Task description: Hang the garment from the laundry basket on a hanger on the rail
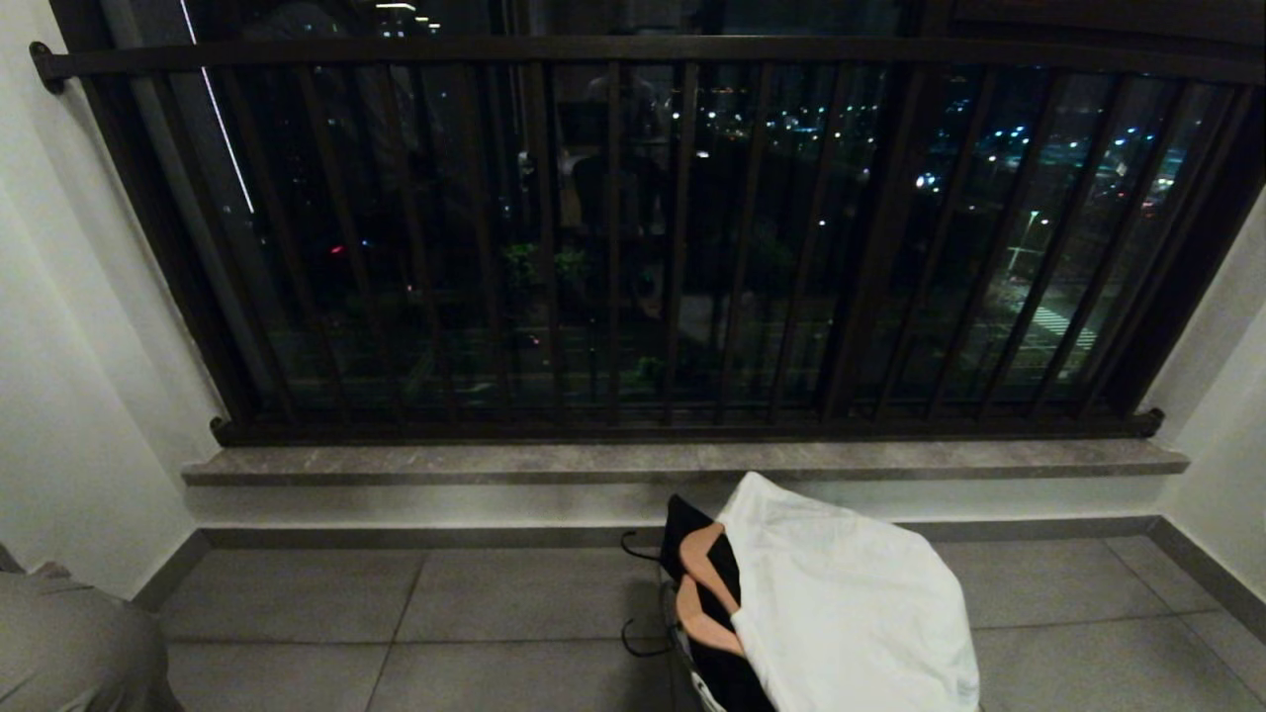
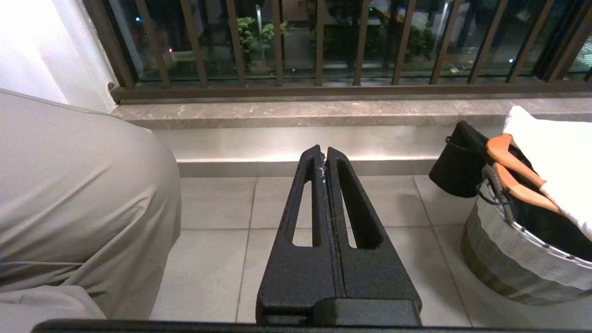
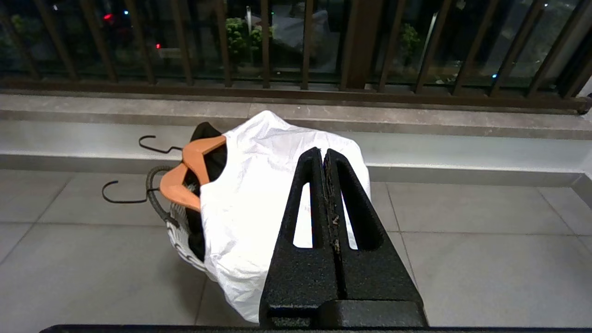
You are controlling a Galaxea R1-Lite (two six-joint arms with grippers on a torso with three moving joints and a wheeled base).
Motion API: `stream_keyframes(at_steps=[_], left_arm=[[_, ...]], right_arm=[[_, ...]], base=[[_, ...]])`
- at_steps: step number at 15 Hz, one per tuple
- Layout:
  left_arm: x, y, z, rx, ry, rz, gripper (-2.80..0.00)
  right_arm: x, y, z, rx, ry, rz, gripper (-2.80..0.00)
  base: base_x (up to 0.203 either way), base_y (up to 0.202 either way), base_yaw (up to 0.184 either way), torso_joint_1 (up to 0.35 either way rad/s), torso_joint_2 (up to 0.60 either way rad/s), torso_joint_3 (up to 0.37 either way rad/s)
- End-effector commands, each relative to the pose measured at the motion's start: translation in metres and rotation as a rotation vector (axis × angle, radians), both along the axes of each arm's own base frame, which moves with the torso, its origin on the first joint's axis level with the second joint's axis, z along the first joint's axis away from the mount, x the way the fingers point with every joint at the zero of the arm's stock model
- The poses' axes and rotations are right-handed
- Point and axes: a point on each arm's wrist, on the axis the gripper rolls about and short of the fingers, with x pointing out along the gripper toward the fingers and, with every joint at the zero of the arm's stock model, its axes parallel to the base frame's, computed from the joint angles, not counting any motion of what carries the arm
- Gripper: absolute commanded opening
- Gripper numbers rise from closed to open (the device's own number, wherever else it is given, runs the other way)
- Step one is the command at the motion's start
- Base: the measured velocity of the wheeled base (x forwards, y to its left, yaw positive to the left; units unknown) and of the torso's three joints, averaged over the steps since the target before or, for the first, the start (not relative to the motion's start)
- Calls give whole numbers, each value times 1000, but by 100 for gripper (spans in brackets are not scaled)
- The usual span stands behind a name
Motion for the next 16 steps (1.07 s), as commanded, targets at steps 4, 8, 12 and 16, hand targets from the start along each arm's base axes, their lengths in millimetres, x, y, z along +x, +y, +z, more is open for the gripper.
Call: stream_keyframes(at_steps=[4, 8, 12, 16], left_arm=[[0, 0, 0, 0, 2, 0, -280], [0, 0, 0, 0, 2, 0, -280], [0, 0, 0, -1, 2, 0, -280], [0, 0, 0, -3, 2, 0, -280]], right_arm=[[0, 0, 0, -2, -2, -1, -280], [0, 0, 0, -3, 0, 1, -280], [0, 0, 0, -3, -2, 0, -280], [0, 0, 1, -3, -1, -1, -280]], base=[[0, 0, 0, 0, 0, 0], [0, 0, 0, 0, 0, 0], [0, 0, 0, 1, 2, -76], [0, 0, 0, 4, 3, -189]])
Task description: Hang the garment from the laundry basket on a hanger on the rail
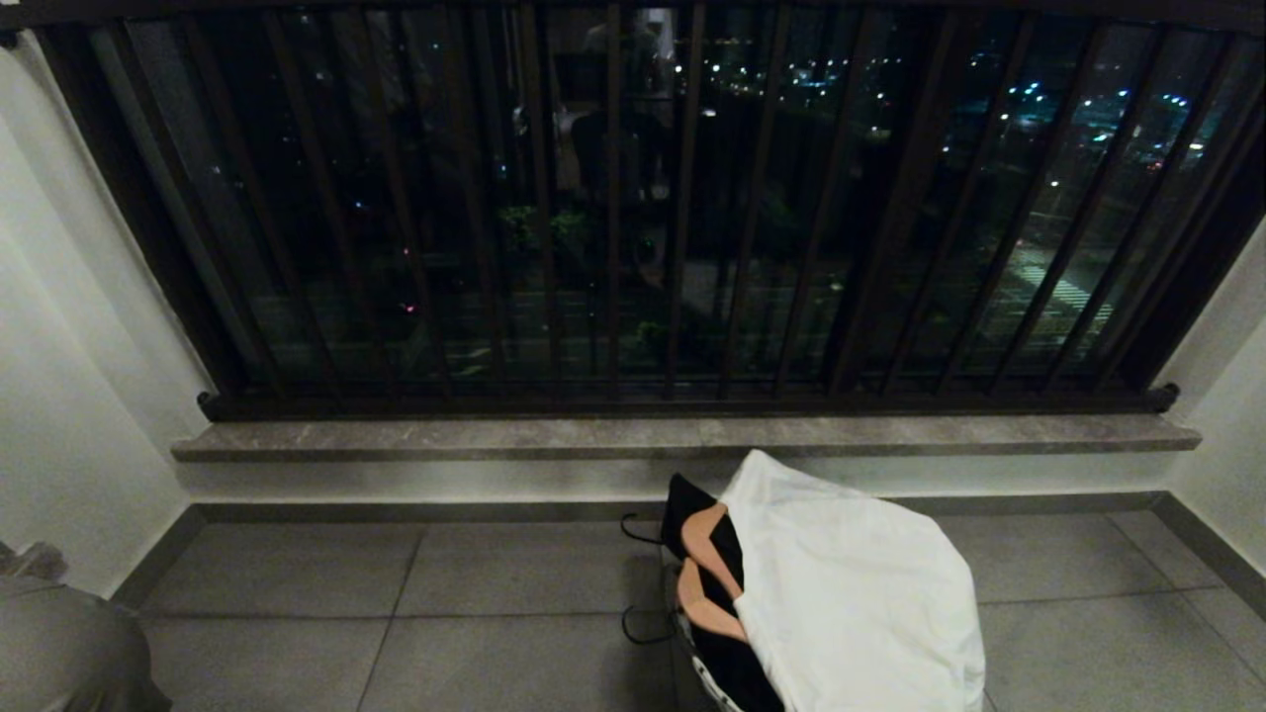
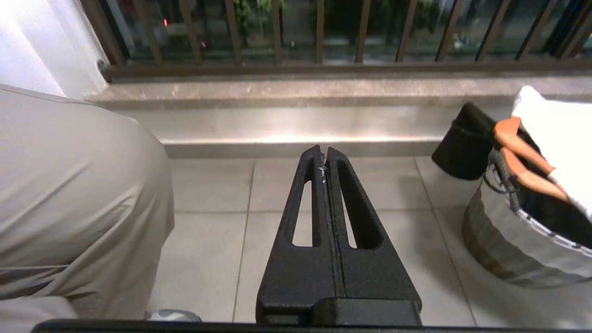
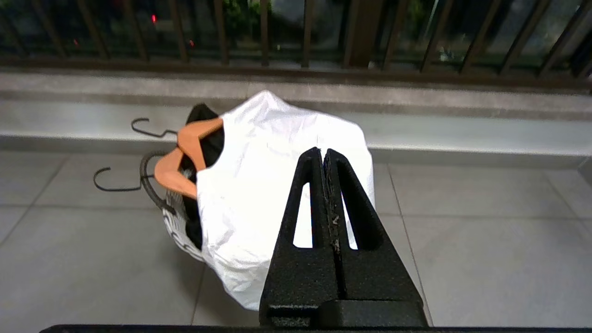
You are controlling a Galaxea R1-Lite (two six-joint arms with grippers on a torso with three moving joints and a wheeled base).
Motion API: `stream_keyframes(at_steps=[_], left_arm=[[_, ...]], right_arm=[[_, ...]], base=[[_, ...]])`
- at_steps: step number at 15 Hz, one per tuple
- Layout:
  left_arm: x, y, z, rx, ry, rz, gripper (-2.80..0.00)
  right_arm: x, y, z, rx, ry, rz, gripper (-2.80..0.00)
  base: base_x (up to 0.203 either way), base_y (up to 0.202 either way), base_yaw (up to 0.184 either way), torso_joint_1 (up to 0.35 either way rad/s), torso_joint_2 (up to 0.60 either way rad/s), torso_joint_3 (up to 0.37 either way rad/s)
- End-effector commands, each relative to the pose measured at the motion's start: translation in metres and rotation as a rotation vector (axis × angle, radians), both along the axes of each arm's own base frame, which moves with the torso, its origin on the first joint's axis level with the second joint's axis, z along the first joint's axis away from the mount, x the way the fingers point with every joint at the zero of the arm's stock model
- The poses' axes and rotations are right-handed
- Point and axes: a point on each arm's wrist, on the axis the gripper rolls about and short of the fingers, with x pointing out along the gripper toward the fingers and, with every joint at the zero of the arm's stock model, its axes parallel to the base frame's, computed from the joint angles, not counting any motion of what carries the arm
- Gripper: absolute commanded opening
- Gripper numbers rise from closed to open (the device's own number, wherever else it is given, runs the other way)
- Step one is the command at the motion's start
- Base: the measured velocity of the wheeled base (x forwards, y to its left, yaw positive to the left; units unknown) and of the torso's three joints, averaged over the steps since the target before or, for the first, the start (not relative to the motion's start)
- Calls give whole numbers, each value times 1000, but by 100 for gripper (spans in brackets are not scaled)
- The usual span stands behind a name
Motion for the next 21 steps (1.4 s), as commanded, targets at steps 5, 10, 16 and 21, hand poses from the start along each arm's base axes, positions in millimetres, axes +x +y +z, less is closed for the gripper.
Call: stream_keyframes(at_steps=[5, 10, 16, 21], left_arm=[[0, 0, 0, 0, 2, 0, -280], [0, 0, 0, 0, 2, 0, -280], [0, 0, 0, -2, 2, 0, -280], [0, 0, 0, -2, 2, 0, -280]], right_arm=[[0, 0, 0, -1, -1, 1, -280], [0, 0, 0, -1, -1, -1, -280], [0, 0, 0, -1, 0, 1, -280], [0, 0, 0, -1, -1, 1, -280]], base=[[0, 0, 0, 2, 1, -197], [0, 0, 0, 3, 3, -197], [0, 0, 0, 4, -1, -196], [0, 0, 0, 3, 4, -197]])
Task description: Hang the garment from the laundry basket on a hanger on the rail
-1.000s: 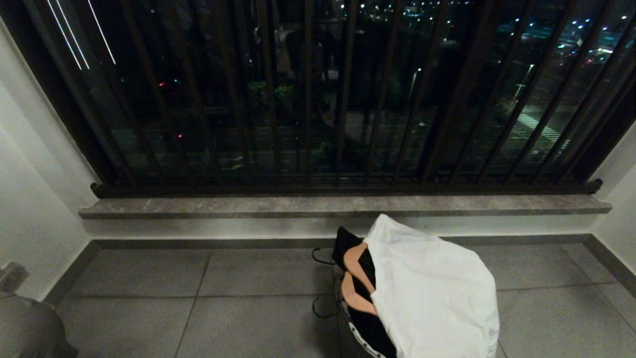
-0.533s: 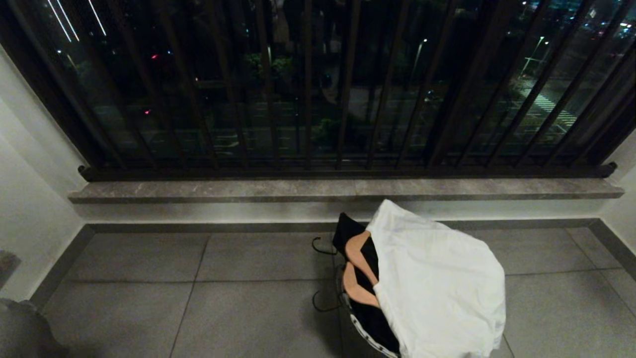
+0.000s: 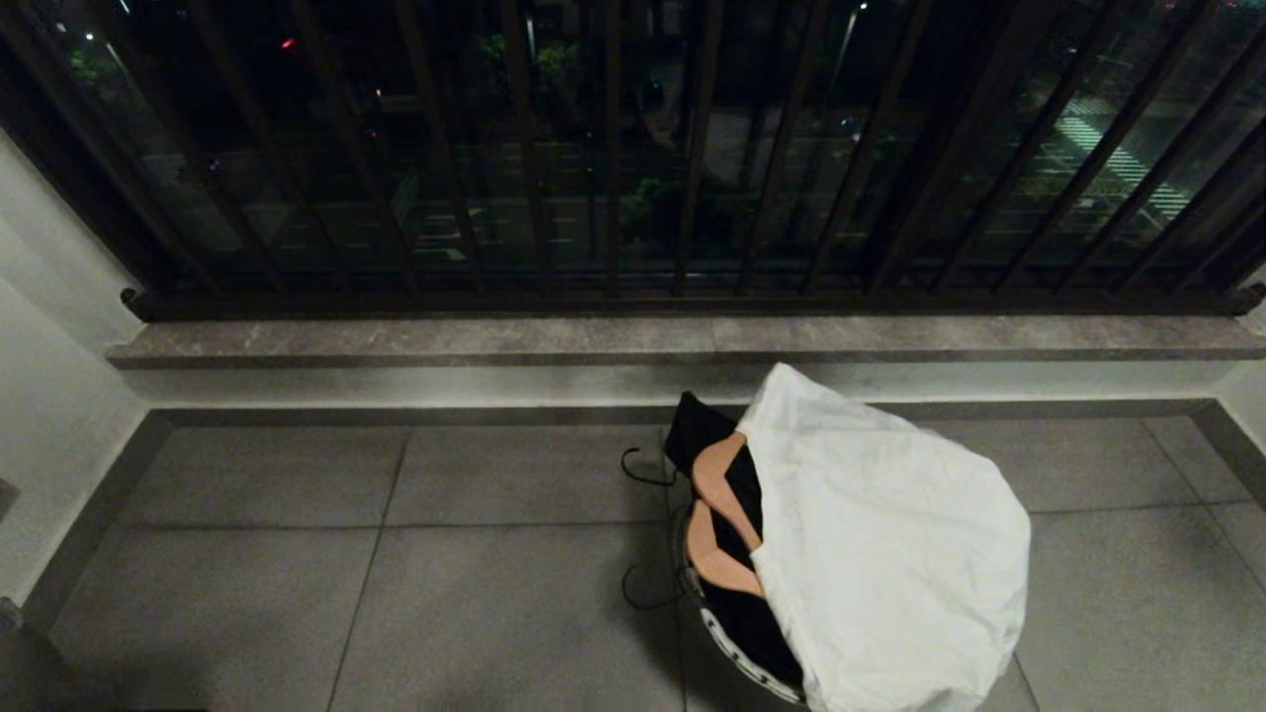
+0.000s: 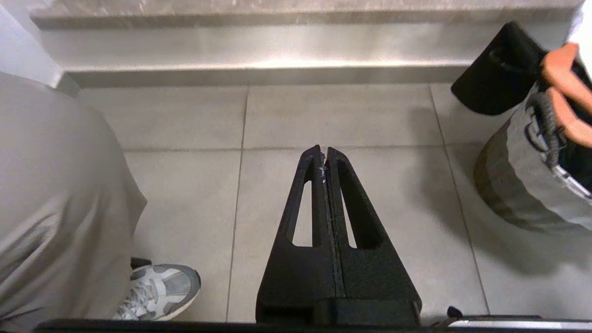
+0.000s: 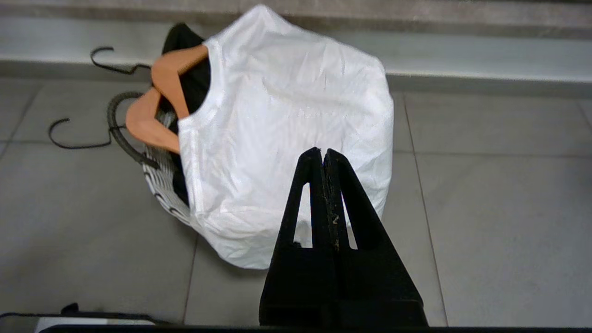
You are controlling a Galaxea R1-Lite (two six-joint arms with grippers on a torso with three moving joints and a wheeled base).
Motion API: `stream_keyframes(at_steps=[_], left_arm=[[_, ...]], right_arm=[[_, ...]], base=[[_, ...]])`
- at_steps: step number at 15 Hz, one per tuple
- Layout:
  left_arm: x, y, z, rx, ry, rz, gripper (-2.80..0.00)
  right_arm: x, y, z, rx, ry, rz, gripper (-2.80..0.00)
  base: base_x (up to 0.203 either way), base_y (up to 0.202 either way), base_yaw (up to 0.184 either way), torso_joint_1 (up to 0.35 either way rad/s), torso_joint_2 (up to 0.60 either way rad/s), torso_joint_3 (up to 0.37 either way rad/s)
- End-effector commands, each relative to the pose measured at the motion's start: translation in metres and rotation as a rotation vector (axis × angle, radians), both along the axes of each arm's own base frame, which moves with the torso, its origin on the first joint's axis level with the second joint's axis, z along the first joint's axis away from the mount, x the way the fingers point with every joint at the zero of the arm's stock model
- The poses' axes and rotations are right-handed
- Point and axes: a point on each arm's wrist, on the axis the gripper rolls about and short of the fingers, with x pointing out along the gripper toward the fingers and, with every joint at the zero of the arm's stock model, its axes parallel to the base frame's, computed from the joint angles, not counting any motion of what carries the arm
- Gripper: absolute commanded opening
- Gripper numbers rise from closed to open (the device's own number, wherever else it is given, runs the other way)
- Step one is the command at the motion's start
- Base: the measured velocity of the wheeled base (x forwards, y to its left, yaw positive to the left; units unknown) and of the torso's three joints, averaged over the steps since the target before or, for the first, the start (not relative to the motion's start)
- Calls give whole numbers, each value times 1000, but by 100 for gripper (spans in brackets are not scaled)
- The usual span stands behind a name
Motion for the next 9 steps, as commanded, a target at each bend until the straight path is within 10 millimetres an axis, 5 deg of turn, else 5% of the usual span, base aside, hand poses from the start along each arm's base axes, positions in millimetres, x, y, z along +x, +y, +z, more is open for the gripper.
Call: stream_keyframes(at_steps=[1, 9], left_arm=[[0, 0, 0, 0, 2, 0, -280], [0, 0, 0, 0, 2, 0, -280]], right_arm=[[0, 0, 0, -1, 0, 0, -280], [0, 0, 0, -1, -1, 1, -280]], base=[[0, 0, 0, 2, 2, -202], [0, 0, 0, 2, 1, -197]])
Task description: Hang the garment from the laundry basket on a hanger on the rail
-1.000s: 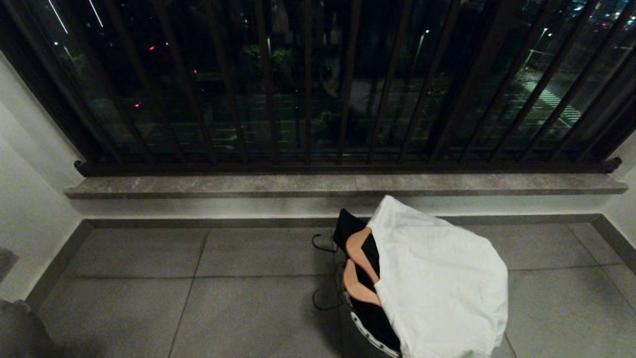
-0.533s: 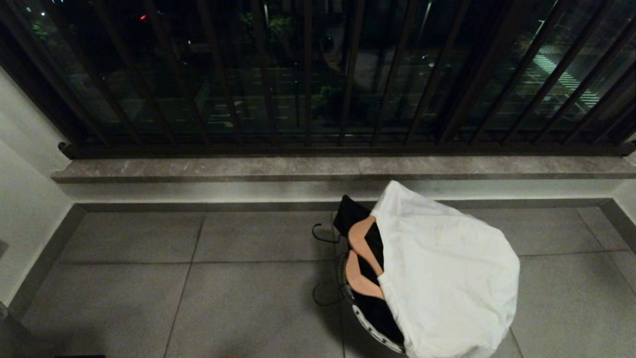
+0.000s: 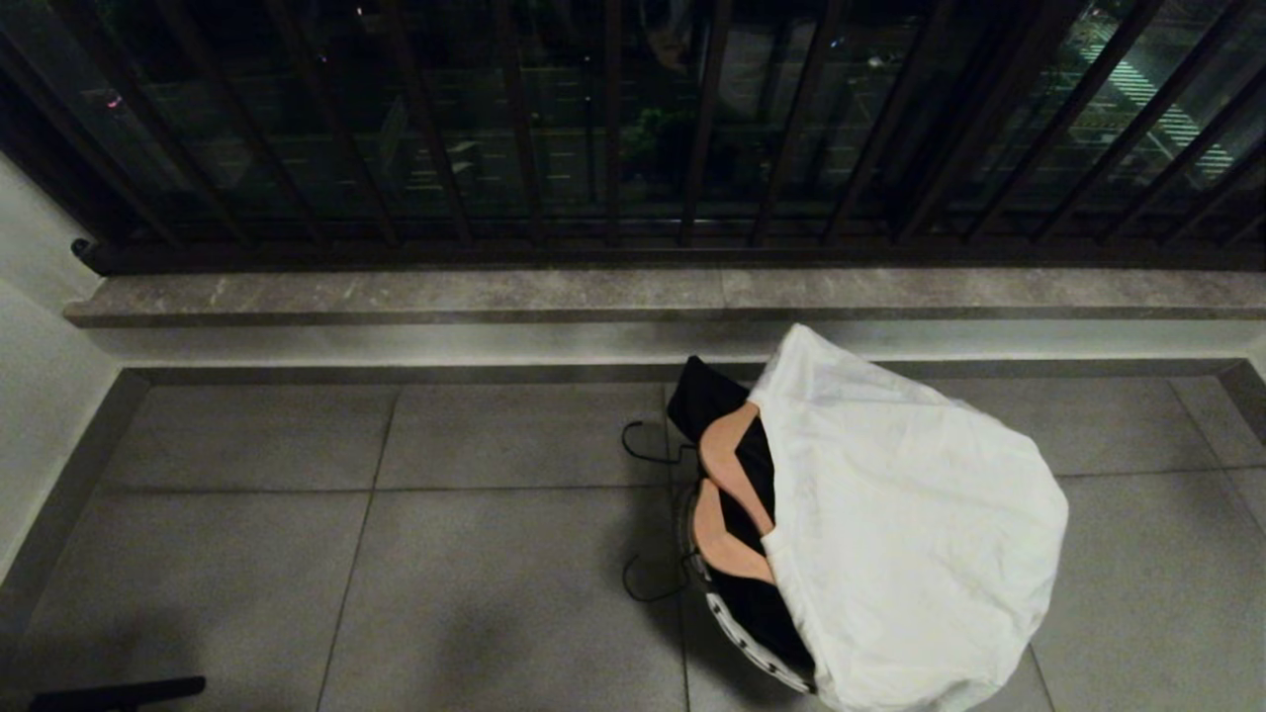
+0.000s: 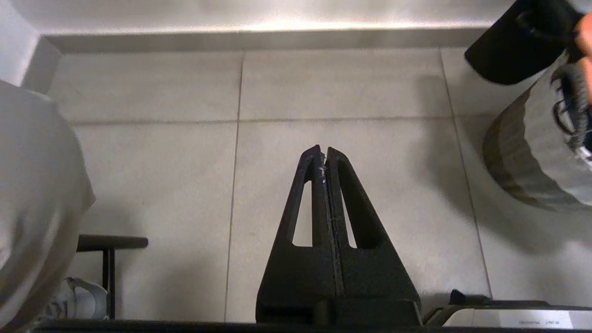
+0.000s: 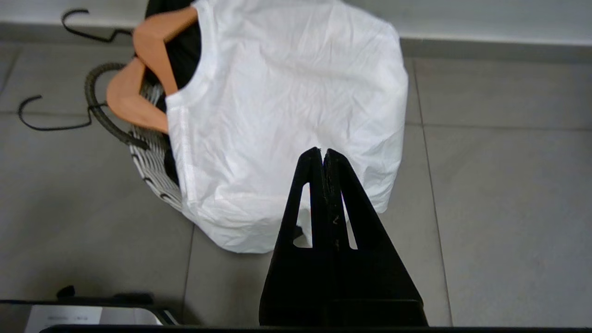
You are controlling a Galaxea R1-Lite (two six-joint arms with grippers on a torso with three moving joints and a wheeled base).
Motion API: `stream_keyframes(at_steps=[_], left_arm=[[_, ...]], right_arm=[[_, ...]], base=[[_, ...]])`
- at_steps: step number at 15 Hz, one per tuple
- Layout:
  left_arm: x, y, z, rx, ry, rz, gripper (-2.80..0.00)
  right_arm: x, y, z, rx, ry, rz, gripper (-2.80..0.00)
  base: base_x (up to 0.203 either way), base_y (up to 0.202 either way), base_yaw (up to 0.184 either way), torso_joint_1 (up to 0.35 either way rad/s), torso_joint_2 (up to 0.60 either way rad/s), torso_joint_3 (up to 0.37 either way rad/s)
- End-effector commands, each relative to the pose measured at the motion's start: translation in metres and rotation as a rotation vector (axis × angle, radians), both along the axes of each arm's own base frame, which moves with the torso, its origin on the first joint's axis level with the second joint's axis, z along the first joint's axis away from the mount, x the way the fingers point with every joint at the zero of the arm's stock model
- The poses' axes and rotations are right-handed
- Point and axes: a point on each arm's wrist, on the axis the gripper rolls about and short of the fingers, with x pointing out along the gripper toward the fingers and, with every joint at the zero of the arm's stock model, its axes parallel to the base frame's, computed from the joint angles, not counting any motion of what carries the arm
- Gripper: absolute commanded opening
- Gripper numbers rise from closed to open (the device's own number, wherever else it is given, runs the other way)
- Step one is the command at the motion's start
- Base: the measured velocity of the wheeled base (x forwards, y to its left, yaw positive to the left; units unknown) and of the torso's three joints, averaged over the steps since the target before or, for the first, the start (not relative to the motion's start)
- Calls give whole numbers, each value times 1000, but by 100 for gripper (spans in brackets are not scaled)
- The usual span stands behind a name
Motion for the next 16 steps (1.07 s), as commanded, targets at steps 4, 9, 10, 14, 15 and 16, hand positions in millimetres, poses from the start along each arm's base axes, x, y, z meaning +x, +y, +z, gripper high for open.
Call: stream_keyframes(at_steps=[4, 9, 10, 14, 15, 16], left_arm=[[0, 0, 0, 0, 2, 0, -280], [0, 0, 0, 0, 2, 0, -280], [0, 0, 0, 0, 2, 0, -280], [0, 0, 0, -2, 2, 0, -280], [0, 0, 0, -2, 2, 0, -280], [0, 0, 0, -2, 2, 1, -280]], right_arm=[[0, 0, 0, 0, 2, -1, -280], [0, 0, 0, -1, 0, -1, -280], [0, 0, 0, -1, 1, 1, -280], [-1, 0, 6, 4, -10, 1, -280], [-4, 0, 21, 17, -20, 6, -280], [-5, 1, 43, 35, -12, 23, -280]], base=[[0, 0, 0, 2, 0, -199], [0, 0, 0, -1, 2, -197], [0, 0, 0, -1, -3, -184], [0, 0, 0, 3, 1, -202], [0, 0, 0, 2, 9, -157], [0, 0, 0, 0, 7, -82]])
